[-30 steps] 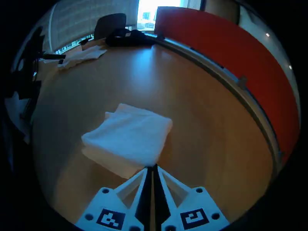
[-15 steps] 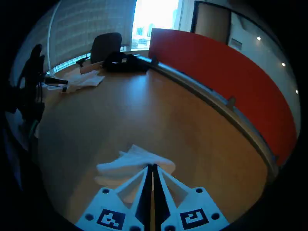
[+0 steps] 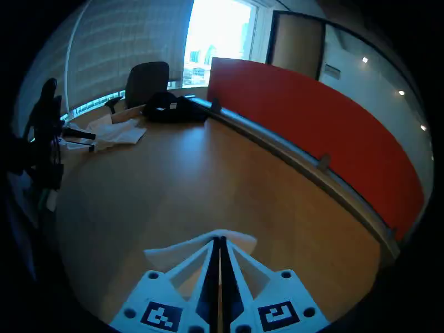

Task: Fold towel

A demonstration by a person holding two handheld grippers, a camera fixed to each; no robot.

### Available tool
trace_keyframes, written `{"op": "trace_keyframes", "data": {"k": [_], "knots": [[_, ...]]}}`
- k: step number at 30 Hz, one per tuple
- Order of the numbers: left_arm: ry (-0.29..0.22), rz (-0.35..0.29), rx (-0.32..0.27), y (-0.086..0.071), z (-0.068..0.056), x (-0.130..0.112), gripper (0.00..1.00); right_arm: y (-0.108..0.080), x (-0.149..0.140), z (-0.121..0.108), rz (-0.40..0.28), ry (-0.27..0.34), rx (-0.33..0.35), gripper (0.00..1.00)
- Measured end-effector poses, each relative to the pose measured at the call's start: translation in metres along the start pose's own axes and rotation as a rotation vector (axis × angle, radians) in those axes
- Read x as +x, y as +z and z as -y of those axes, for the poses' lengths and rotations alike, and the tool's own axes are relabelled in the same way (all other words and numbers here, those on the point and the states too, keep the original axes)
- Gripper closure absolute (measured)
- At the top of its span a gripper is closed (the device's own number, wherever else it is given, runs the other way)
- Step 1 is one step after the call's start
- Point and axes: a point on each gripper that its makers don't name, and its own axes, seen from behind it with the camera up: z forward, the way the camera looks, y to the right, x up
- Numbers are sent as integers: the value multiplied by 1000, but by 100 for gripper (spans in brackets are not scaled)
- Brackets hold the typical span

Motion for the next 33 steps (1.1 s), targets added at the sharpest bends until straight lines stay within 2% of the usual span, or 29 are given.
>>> {"op": "trace_keyframes", "data": {"k": [6, 18, 24, 33], "knots": [[5, -4, 1, -2, 2, 3, 8, -11, 19, -6, -51, 37, -19, 94], [10, -13, -4, 0, 2, 10, 8, -52, 54, -38, -121, 73, -87, 94], [17, -15, -13, 3, -2, 14, 8, -69, 53, -56, -126, 82, -128, 94], [28, -12, -21, 7, -7, 17, 8, -100, 29, -95, -102, 115, -210, 94]]}}
